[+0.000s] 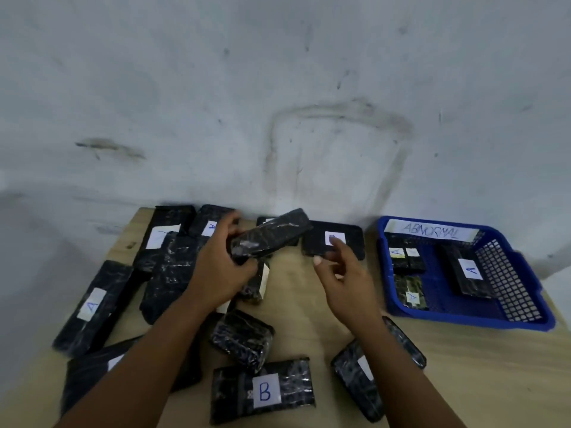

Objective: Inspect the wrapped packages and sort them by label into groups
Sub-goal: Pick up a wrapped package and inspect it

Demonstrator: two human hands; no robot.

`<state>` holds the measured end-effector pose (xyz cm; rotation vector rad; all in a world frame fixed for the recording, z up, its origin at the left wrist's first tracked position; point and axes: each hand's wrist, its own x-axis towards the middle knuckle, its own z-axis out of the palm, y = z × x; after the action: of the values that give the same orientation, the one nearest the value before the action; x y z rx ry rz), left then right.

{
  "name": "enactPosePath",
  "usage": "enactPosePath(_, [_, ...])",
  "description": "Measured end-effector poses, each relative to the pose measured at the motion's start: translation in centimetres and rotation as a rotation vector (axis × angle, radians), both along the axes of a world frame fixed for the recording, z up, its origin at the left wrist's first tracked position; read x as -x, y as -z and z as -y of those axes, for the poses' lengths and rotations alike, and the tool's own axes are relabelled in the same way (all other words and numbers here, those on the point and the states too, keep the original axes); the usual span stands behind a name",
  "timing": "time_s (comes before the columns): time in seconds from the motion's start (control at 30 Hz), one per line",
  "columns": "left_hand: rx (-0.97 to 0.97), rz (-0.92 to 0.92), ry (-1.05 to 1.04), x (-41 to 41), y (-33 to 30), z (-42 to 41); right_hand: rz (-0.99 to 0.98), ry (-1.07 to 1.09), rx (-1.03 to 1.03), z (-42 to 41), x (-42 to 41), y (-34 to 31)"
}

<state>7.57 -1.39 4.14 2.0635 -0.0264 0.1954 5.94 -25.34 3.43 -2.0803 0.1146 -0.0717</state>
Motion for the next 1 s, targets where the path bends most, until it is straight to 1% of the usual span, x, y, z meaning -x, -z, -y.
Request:
enactPosePath(0.13, [0.09, 0.092, 0.157, 0.6, -6.2, -1.7, 0.024, 0.01, -0.364, -2.3, -0.5, -5.3])
enactPosePath(0.2, [0.134, 0.138, 0.195, 0.8, -8.3, -2.7, 0.015, 0.025, -0.491, -2.9, -0.5, -7.3])
enactPosePath(0.27, [0.191, 0.149, 0.231, 0.9, -9.7, -3.7, -0.002, 0.022, -0.559, -3.3, -0.1, -9.1])
enactPosePath(0.37, [0.226, 0.16, 0.276, 1.3, -11.3, -4.5, -0.01, -0.059, -0.653, -4.0, 0.8, -11.0])
enactPosePath(0.43, [0.261, 0.164, 0.223, 1.7, -11.9, -4.4, 0.007, -0.034, -0.716, -4.6, 1.2, -12.0])
enactPosePath(0.47, [0.284, 0.157, 0.148, 1.9, -12.2, -4.2, 0.026, -0.008, -0.741, -4.8, 1.3, -12.3])
enactPosePath(0.53, [0.295, 0.133, -0.023, 2.2, -12.7, -3.8, 0.07, 0.028, -0.747, -5.4, 1.5, -12.8])
enactPosePath(0.57, [0.291, 0.123, -0.059, 2.3, -12.8, -3.7, 0.089, 0.038, -0.731, -5.6, 1.5, -12.9])
enactPosePath(0.67, [0.322, 0.088, -0.026, 2.8, -12.8, -3.3, 0.134, 0.048, -0.714, -6.3, 1.9, -13.3])
enactPosePath(0.73, [0.367, 0.074, -0.085, 2.9, -12.8, -3.1, 0.142, 0.05, -0.702, -6.7, 2.0, -13.3])
enactPosePath(0.83, [0.373, 0.076, -0.193, 2.7, -12.9, -3.1, 0.149, 0.023, -0.661, -7.1, 2.1, -13.2])
enactPosePath(0.9, [0.377, 0.078, -0.199, 2.7, -13.1, -3.2, 0.152, 0.007, -0.63, -7.3, 2.1, -13.2])
enactPosePath(1.0, [0.334, 0.095, -0.179, 2.7, -13.1, -3.2, 0.169, 0.028, -0.579, -7.6, 2.2, -13.5])
